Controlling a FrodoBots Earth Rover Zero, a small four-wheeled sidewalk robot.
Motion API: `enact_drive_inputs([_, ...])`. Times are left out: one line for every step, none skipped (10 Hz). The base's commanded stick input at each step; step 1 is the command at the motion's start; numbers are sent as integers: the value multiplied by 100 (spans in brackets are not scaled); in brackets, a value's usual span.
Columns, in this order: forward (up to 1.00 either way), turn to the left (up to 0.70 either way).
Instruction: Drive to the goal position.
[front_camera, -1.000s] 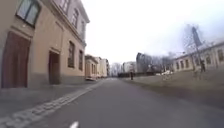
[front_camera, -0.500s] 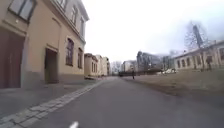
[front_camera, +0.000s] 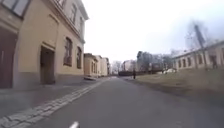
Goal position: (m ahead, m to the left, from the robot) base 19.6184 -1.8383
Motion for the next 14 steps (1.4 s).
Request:
enact_drive_inputs([100,0])
enact_drive_inputs([100,0])
enact_drive_inputs([100,0])
enact_drive_inputs([100,0])
enact_drive_inputs([100,0])
enact_drive_inputs([100,0])
enact_drive_inputs([100,0])
enact_drive_inputs([100,0])
enact_drive_inputs([100,0])
enact_drive_inputs([100,0])
enact_drive_inputs([100,0])
enact_drive_inputs([100,0])
enact_drive_inputs([100,0])
enact_drive_inputs([100,0])
